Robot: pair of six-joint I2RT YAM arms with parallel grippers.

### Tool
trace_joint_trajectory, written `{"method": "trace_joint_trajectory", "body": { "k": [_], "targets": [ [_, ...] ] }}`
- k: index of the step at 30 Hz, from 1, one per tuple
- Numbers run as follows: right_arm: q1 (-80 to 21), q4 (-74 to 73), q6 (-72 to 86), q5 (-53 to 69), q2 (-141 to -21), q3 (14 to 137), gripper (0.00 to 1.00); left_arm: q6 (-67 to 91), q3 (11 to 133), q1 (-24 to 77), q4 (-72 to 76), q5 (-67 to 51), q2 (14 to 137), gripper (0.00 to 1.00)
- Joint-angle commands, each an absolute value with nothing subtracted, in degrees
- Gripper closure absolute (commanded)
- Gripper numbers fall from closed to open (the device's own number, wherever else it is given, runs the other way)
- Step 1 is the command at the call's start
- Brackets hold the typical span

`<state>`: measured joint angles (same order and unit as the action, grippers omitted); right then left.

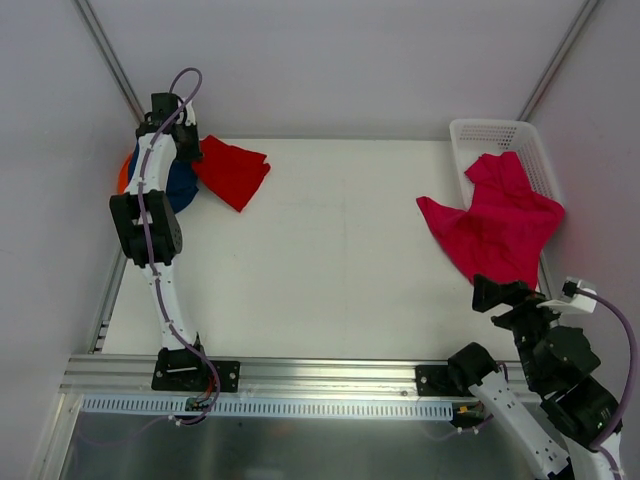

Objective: Fold and stack the t-shirts
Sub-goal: Put the neatly folded tshirt into the corner of the board with the left arm

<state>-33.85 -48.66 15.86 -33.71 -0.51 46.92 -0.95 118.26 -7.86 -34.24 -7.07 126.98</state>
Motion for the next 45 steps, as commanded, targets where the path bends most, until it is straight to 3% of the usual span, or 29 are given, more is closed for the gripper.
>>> {"method": "trace_joint_trajectory", "body": {
  "k": [1, 17, 28, 35, 37, 40, 41, 42, 45],
  "targets": [
    [-34.01, -48.69, 14.50, -34.89, 0.00, 45.97, 0.02, -2.81, 123.92, -7.47, -34.19, -7.83, 122.17, 0.96],
    [-34.01, -45.18, 12.57, -35.33, -1.93, 42.63, 0.02, -7.38, 128.67, -8.35, -33.40, -2.11, 117.42, 0.94],
    [-34.01, -43.77, 12.48, -33.84, -2.55, 40.08, 0.02, -4.67, 128.15, -14.41, -31.64, -6.76, 115.14, 0.96],
    [-34.01, -43.15, 12.13, -33.57, -2.72, 39.29, 0.02, -4.48, 126.57, -15.91, -30.85, -2.99, 113.56, 0.96],
    [-34.01, -43.15, 12.04, -33.66, -2.72, 39.37, 0.02, -5.09, 125.25, -15.82, -30.76, -0.36, 112.94, 0.92],
    [-34.01, -43.16, 12.04, -33.66, -2.64, 39.20, 0.02, -4.57, 122.44, -16.35, -30.76, 4.03, 112.15, 0.77],
    [-34.01, -43.15, 12.04, -33.75, -2.55, 39.20, 0.02, -4.14, 121.47, -16.52, -30.76, 4.83, 111.89, 0.68],
    [-34.01, -43.24, 12.04, -33.84, -2.46, 39.20, 0.02, -3.52, 119.55, -16.61, -30.67, 6.40, 111.62, 0.48],
    [-34.10, -43.15, 11.87, -34.10, -2.55, 39.29, 0.01, -2.99, 116.56, -16.35, -30.67, 11.86, 111.36, 0.25]
  ]
}}
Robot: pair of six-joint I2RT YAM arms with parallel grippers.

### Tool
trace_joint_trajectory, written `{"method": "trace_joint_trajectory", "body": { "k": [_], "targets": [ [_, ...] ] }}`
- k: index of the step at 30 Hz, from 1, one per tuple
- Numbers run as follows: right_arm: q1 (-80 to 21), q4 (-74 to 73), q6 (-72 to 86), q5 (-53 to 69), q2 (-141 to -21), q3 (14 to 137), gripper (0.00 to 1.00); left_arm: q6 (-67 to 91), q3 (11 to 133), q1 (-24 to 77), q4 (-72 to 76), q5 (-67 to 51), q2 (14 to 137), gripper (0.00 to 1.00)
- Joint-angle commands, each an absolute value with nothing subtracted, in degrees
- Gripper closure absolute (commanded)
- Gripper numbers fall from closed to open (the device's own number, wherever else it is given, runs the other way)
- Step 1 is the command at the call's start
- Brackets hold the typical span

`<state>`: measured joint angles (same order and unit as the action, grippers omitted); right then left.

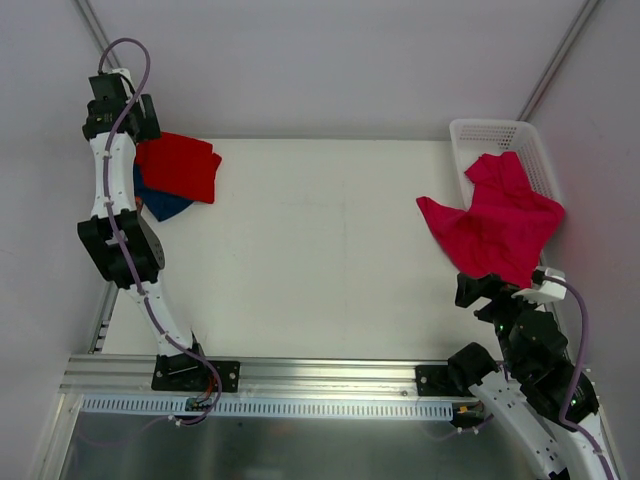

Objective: Fold and stack the t-shirts
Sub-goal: Put the neatly folded tshirt into the corner of the board with the left arm

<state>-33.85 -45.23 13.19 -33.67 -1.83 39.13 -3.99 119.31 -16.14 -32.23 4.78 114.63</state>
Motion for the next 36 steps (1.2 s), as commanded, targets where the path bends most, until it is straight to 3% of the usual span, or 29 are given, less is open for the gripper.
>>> {"method": "trace_joint_trajectory", "body": {
  "k": [1, 2, 5, 9, 22, 27, 33, 36],
  "targets": [
    [-34.01, -43.24, 11.95, -34.19, -2.55, 39.29, 0.01, -2.03, 115.85, -16.35, -30.67, 12.47, 111.36, 0.17],
    [-34.10, -43.24, 11.87, -34.28, -2.46, 39.29, 0.00, -2.02, 115.06, -16.35, -30.67, 14.13, 111.27, 0.10],
    [-34.10, -43.24, 11.95, -34.10, -1.94, 39.11, 0.00, -1.23, 113.29, -16.44, -30.67, 18.70, 111.36, 0.07],
    [-34.10, -43.15, 12.13, -34.28, -1.93, 39.02, 0.01, 1.91, 112.59, -16.44, -30.67, 20.75, 109.96, 0.07],
    [-34.19, -43.16, 11.87, -35.24, -2.46, 39.02, 0.01, 2.90, 112.33, -8.89, -30.41, 5.02, 108.45, 0.05],
    [-34.19, -43.24, 12.13, -34.72, -3.07, 38.94, 0.01, 4.30, 108.20, -3.97, -30.67, 12.11, 108.55, 0.07],
    [-34.19, -40.78, 13.00, -29.98, -11.06, 39.98, 0.00, 6.33, 97.14, 8.77, -30.67, 21.70, 96.26, 0.07],
    [-34.28, -42.53, 13.54, -25.69, -18.86, 44.37, 0.01, 9.13, 89.23, 11.25, -30.76, 16.91, 88.27, 0.07]
  ]
}}
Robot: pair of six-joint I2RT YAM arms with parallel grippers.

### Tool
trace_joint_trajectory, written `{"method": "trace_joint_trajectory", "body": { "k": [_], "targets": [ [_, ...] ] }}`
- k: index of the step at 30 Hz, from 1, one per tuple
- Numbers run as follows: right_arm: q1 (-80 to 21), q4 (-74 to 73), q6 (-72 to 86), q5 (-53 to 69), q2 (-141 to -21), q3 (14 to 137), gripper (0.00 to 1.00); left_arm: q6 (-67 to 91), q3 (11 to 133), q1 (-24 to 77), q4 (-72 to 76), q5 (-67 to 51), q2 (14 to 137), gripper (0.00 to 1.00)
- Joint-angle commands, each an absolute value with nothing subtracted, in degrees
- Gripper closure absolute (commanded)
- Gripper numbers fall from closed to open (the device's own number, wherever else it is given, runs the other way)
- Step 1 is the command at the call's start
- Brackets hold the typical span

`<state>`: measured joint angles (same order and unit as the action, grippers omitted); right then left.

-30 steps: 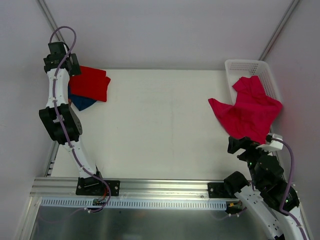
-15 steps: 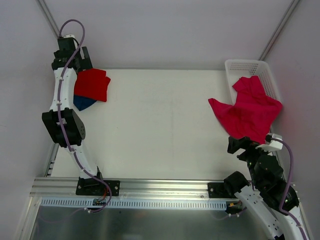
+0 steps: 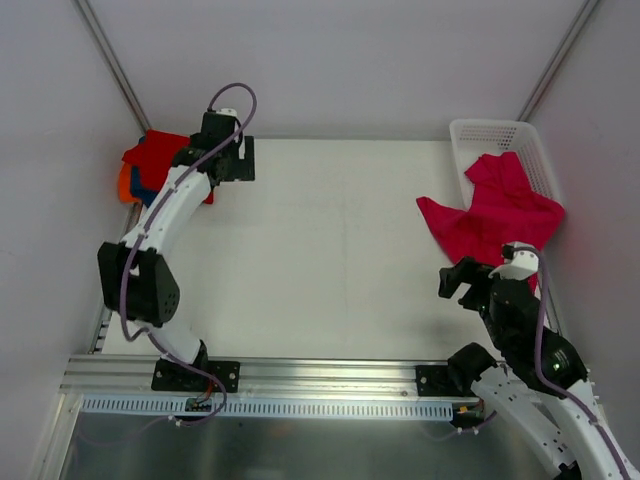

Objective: Fold and stack the t-shirts
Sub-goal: Put the neatly folded tshirt into the corner of the board with the left arm

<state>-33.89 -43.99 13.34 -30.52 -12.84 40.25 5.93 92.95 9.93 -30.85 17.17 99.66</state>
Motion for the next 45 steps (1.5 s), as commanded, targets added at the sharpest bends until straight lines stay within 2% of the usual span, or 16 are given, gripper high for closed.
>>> {"method": "trace_joint_trajectory", "body": {
  "k": [1, 3, 6, 8, 11, 17, 24, 30, 45],
  "targets": [
    [-34.19, -43.67, 12.49, -24.71, -20.29, 46.12, 0.01, 9.40, 84.60, 11.42, -30.67, 14.61, 83.37, 0.08],
    [-34.10, -45.08, 11.26, -24.69, -22.41, 47.02, 0.00, 10.72, 80.27, 11.60, -30.59, 9.42, 78.25, 0.02],
    [-34.19, -47.63, 12.22, -29.35, -20.58, 47.02, 0.01, 9.94, 72.79, 11.60, -30.76, 3.55, 68.23, 0.01],
    [-34.19, -48.69, 11.69, -30.23, -19.52, 46.93, 0.01, 9.58, 68.41, 11.69, -31.81, 4.12, 60.76, 0.01],
    [-34.19, -50.44, 9.51, -27.26, -20.21, 48.77, 0.01, 11.06, 62.15, 11.95, -31.99, 11.32, 50.74, 0.01],
    [-34.19, -52.65, 5.98, -23.38, -20.74, 50.36, 0.00, 12.39, 52.83, 12.13, -31.90, 9.23, 35.87, 0.01],
    [-34.19, -49.40, 4.57, -19.70, -18.28, 47.03, 0.01, 12.84, 46.85, 12.22, -31.82, 8.79, 32.87, 0.01],
    [-34.19, -49.22, 4.13, -18.11, -17.23, 46.50, 0.01, 13.09, 48.25, 12.22, -33.13, 7.91, 36.21, 0.01],
    [-34.19, -48.16, 3.52, -16.70, -16.00, 45.18, 0.01, 13.45, 47.99, 12.22, -33.05, 8.88, 33.93, 0.01]
  ]
}}
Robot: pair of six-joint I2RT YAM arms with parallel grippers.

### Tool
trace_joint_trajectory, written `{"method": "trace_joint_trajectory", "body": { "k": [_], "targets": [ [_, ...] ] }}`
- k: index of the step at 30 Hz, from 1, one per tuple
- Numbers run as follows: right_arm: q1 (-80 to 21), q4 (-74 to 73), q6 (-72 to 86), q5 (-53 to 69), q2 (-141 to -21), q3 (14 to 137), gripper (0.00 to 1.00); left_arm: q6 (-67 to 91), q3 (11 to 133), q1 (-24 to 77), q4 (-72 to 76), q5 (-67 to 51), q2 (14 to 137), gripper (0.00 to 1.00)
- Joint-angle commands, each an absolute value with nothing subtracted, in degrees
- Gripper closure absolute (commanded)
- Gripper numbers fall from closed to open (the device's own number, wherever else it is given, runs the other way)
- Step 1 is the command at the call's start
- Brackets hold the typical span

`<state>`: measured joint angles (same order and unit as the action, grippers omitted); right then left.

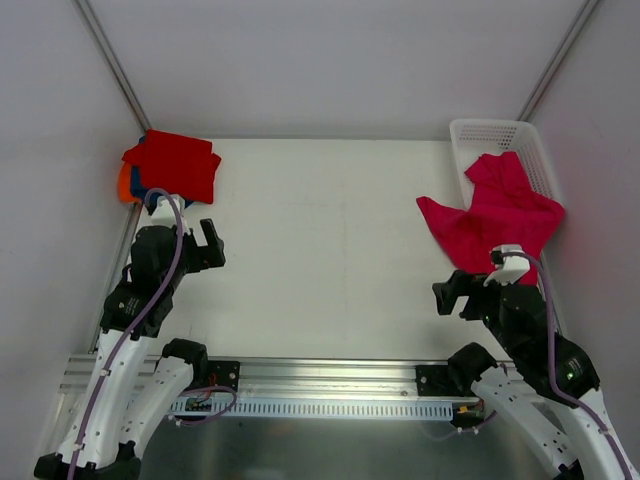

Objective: Fold and stack the t-shirts
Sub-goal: Put the neatly folded tshirt into the corner of the board with the left arm

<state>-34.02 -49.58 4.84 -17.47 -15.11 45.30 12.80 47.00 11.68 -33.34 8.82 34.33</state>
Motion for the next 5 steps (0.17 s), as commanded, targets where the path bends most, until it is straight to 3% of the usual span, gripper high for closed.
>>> {"method": "trace_joint_trajectory", "body": {
  "k": [1, 5],
  "targets": [
    [-34.19, -48.08, 3.52, -16.44, -16.00, 45.26, 0.01, 13.45, 48.08, 12.22, -33.13, 8.96, 34.10, 0.01],
    [-34.19, -47.64, 3.16, -15.47, -14.86, 45.18, 0.01, 13.71, 48.87, 12.22, -33.66, 8.35, 34.72, 0.01]
  ]
}}
